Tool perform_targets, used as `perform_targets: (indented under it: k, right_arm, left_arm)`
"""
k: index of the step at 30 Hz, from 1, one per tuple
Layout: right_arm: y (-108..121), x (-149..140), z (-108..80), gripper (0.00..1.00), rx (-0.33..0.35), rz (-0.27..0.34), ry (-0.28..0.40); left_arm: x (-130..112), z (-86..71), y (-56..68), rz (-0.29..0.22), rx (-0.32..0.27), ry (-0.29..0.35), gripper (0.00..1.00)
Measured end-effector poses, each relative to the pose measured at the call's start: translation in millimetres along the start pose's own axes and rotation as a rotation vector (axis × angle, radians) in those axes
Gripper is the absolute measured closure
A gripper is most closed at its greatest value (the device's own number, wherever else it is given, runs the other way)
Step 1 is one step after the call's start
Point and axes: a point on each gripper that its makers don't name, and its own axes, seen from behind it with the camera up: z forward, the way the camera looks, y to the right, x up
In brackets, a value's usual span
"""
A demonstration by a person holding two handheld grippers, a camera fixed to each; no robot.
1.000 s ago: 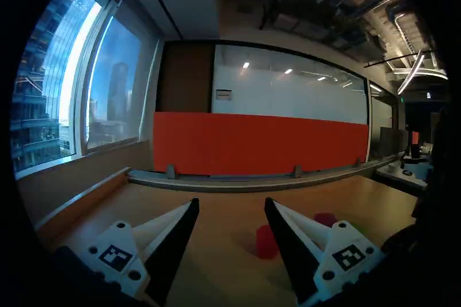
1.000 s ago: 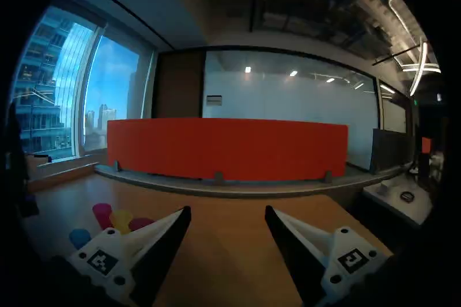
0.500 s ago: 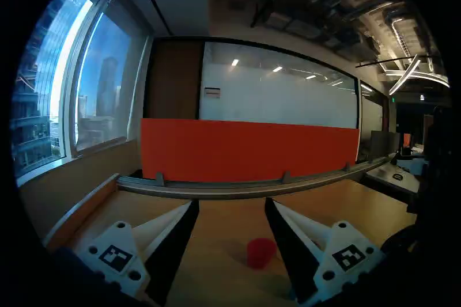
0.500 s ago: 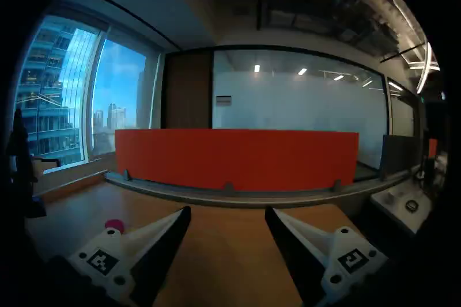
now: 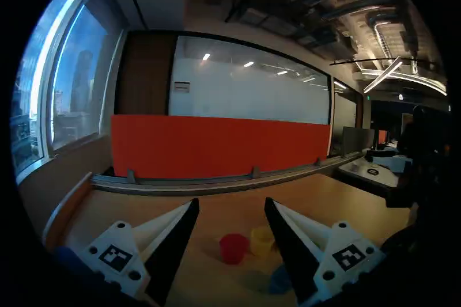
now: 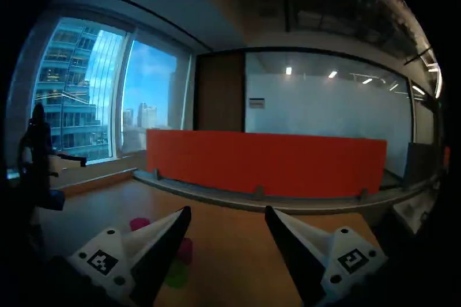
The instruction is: Pour water
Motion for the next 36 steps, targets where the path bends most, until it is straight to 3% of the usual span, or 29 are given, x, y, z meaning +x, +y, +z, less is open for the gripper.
perform_targets:
  k: [12,21,36]
  right_arm:
    - [-40,14,-9.8,0.01,0.202,0.024,0.002]
    - [-54,7,-9.2,0.01,0.260,0.002,-0.041]
    - [-69,-24,-12.5,0.01,0.343,-0.048,-0.168]
  left_arm:
    - [6,-9.8,33.2,0.025,-0.156,-0.013,0.16]
    - [-1,-16.5,52.4,0.058,-0.235,-0.040,0.16]
    - [-37,-18.4,64.4,0.114,-0.308,-0.154,0.16]
